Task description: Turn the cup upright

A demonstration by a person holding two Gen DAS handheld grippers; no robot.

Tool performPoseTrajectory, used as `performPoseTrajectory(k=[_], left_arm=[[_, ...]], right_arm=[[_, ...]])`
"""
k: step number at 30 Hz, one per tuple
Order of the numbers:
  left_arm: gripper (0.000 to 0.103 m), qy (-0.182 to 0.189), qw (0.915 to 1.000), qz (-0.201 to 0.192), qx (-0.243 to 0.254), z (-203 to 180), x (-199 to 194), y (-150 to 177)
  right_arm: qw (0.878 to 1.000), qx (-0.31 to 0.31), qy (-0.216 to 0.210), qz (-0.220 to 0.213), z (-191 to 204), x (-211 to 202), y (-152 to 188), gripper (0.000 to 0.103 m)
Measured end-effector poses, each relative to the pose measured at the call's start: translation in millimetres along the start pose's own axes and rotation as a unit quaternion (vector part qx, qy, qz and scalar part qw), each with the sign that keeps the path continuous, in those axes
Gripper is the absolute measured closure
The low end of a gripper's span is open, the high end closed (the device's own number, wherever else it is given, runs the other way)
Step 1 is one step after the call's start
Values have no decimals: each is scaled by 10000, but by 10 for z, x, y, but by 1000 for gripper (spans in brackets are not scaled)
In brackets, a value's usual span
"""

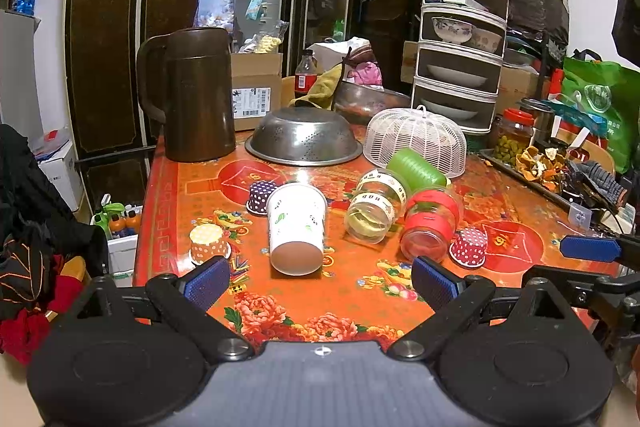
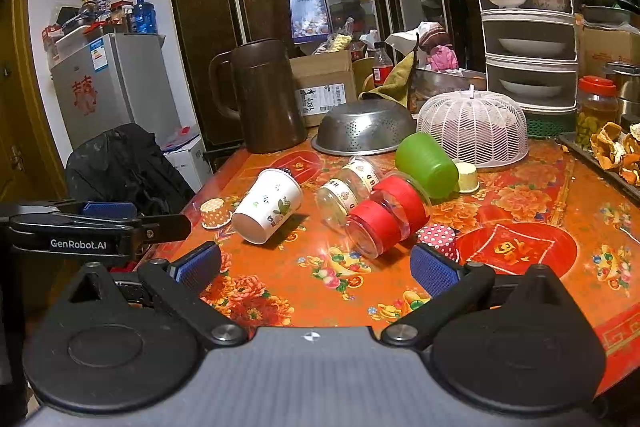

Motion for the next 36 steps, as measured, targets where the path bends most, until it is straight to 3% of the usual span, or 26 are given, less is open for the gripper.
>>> performPoseTrajectory(k=[36], left_arm=[[4, 22, 10000, -42, -28, 9, -39, -22]], right_arm=[[10000, 50, 33, 8, -15, 1, 15, 1]])
Point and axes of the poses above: each gripper's, at about its wrist camera, not at the fingertips, and x roughly the way its jaws point, z to its left, y to its underside, the point moved 8 cm from there along x, roughly the way its jaws point, and after that the axes turned 12 degrees about -y, right-handed, at the moved point
